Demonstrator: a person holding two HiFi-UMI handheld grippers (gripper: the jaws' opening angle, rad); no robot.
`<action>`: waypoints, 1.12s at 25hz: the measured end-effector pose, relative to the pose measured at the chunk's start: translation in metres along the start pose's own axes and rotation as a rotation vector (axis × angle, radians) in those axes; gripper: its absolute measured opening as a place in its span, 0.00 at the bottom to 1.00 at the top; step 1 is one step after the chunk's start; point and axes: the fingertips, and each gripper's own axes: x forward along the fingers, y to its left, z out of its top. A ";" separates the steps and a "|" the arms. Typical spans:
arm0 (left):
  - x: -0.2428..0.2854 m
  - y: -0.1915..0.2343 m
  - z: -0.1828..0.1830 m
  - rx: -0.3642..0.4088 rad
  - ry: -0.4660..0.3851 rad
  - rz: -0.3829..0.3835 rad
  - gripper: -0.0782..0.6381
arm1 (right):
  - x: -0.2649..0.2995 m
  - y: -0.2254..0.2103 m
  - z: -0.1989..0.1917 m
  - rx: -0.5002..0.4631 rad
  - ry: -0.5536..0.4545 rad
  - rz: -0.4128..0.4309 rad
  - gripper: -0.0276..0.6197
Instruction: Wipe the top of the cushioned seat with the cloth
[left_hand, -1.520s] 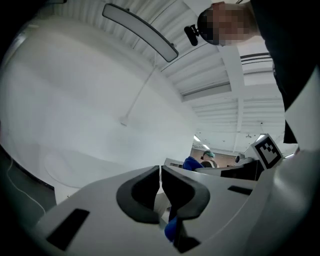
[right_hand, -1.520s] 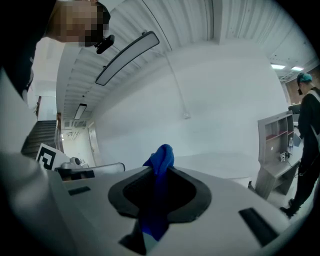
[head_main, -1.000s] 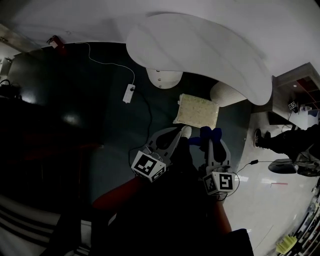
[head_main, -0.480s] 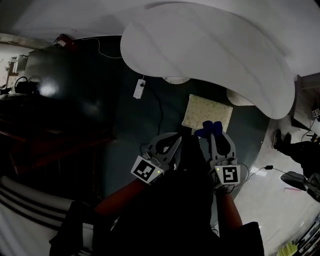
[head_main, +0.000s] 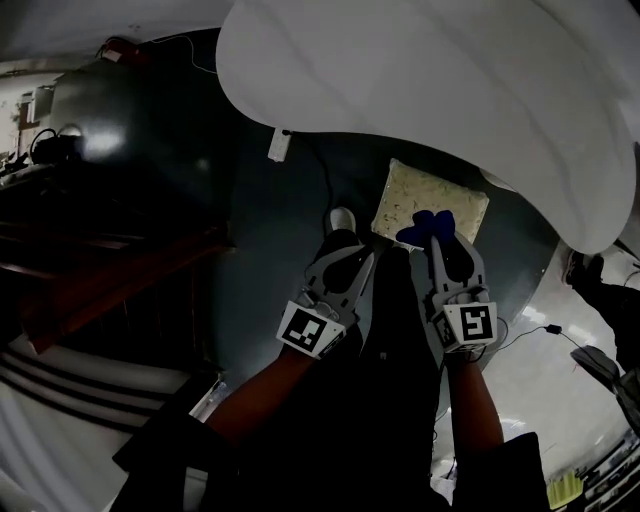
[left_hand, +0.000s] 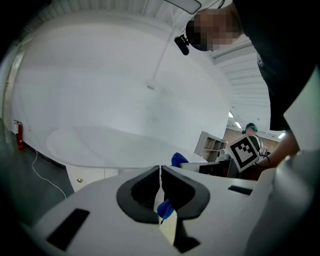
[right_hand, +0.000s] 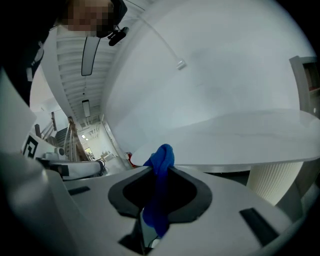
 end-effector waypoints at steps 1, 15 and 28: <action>0.006 0.006 -0.008 -0.002 0.004 0.007 0.14 | 0.010 -0.004 -0.009 -0.003 0.004 -0.001 0.19; 0.074 0.067 -0.104 -0.080 0.040 0.003 0.14 | 0.124 -0.060 -0.130 0.041 0.115 -0.050 0.19; 0.089 0.097 -0.156 -0.108 0.097 -0.016 0.14 | 0.191 -0.083 -0.217 0.041 0.248 -0.054 0.19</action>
